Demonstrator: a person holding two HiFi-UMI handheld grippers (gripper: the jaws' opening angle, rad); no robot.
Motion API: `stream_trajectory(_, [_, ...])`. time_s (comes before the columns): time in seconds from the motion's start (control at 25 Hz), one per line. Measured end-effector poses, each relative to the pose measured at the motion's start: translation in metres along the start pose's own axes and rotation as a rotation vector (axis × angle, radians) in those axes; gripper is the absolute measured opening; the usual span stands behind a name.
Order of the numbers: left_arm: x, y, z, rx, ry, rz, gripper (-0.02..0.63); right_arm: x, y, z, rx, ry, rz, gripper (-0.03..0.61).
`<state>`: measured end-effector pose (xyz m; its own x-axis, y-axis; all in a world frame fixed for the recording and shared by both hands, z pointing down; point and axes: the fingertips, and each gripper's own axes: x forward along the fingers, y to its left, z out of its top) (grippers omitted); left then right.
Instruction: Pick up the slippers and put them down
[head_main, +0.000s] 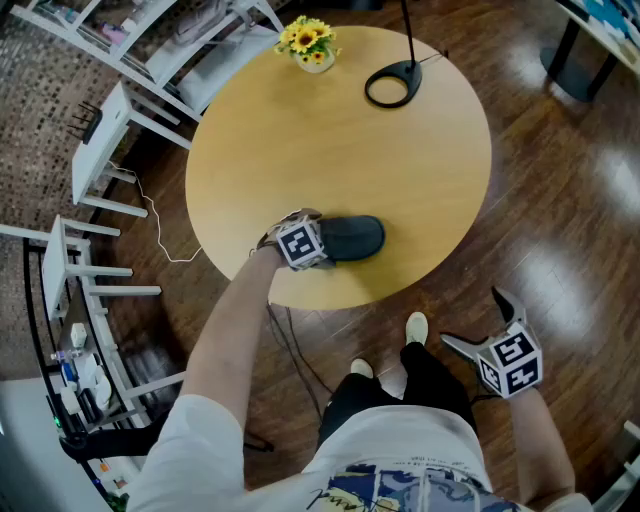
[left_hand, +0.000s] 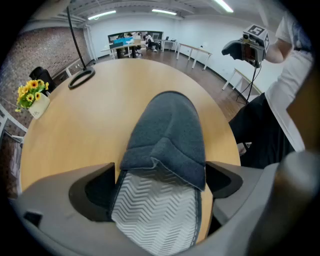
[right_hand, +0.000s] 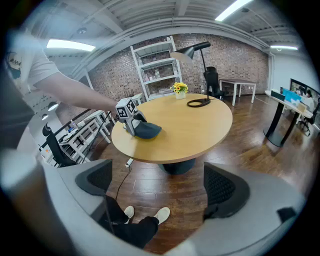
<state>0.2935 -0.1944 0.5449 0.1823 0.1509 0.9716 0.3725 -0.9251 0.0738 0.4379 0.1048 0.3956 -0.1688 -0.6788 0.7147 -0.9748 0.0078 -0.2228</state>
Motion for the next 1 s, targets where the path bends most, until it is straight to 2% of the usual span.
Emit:
stream_trajectory(0.12, [0.005,-0.001,0.002,0.013,0.035,0.024,0.551,-0.009,-0.008,-0.007,0.008,0.009,0.009,0.588])
stream_trajectory(0.2, [0.001,-0.001,0.006,-0.003,0.03,0.047,0.517,-0.012,-0.01,-0.009,0.005,0.011,0.011,0.588])
stream_trajectory(0.4, [-0.021,-0.017,0.015,-0.067,-0.046,0.115,0.505,-0.011,0.008,0.001,-0.033,0.003,0.037,0.588])
stream_trajectory(0.56, [-0.058,-0.035,0.011,-0.142,-0.125,0.181,0.505,-0.003,0.041,0.013,-0.089,-0.015,0.074,0.588])
stream_trajectory(0.64, [-0.078,-0.048,-0.009,-0.207,-0.141,0.215,0.505,0.003,0.066,0.019,-0.122,-0.019,0.098,0.588])
stream_trajectory(0.8, [-0.122,-0.09,-0.07,-0.401,-0.176,0.268,0.505,0.009,0.129,0.029,-0.196,-0.011,0.155,0.588])
stream_trajectory(0.88, [-0.142,-0.111,-0.11,-0.48,-0.191,0.303,0.505,0.018,0.165,0.031,-0.231,-0.004,0.178,0.588])
stream_trajectory(1.0, [-0.158,-0.145,-0.19,-0.605,-0.199,0.346,0.505,0.041,0.23,0.025,-0.276,0.009,0.21,0.588])
